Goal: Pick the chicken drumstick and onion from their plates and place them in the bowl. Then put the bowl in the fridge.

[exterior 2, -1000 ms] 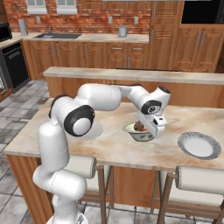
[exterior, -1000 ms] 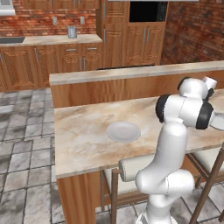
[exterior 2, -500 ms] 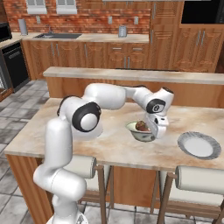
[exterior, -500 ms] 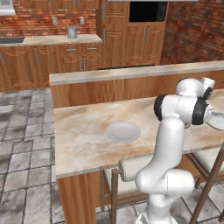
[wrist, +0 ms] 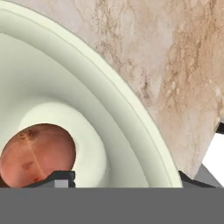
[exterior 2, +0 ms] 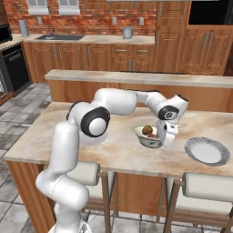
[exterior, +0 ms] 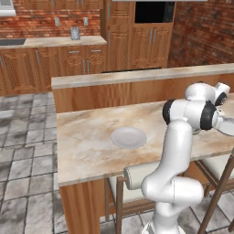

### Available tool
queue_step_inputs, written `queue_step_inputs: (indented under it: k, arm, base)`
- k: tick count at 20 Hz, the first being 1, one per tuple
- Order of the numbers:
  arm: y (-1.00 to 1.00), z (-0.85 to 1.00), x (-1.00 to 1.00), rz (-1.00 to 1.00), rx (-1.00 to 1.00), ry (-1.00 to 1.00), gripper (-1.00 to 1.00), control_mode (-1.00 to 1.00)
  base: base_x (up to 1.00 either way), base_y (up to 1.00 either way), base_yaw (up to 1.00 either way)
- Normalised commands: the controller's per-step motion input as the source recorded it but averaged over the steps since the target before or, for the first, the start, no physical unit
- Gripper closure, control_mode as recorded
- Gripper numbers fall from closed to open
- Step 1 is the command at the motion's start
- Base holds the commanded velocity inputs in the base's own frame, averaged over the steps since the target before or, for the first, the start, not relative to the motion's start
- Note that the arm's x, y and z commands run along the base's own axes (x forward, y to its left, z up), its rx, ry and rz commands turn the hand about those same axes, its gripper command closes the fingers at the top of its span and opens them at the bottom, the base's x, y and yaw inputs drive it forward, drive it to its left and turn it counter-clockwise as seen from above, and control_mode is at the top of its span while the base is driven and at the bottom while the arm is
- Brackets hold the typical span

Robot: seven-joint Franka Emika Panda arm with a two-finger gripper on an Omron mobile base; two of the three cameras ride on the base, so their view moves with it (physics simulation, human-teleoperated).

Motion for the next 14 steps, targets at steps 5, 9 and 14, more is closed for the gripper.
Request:
queue_step_inputs:
  k: [5, 9, 14]
  arm:
    - [0.12, -0.08, -0.01, -0.12, 0.03, -0.05, 1.0, -1.0]
    - [0.1, -0.07, -0.02, -0.07, 0.0, -0.15, 1.0, -1.0]
    - [0.14, -0.02, -0.15, -0.04, -0.03, -0.33, 1.0, -1.0]
  base:
    - [0.0, 0.0, 0.0]
    - [0.0, 0.0, 0.0]
    - [0.0, 0.0, 0.0]
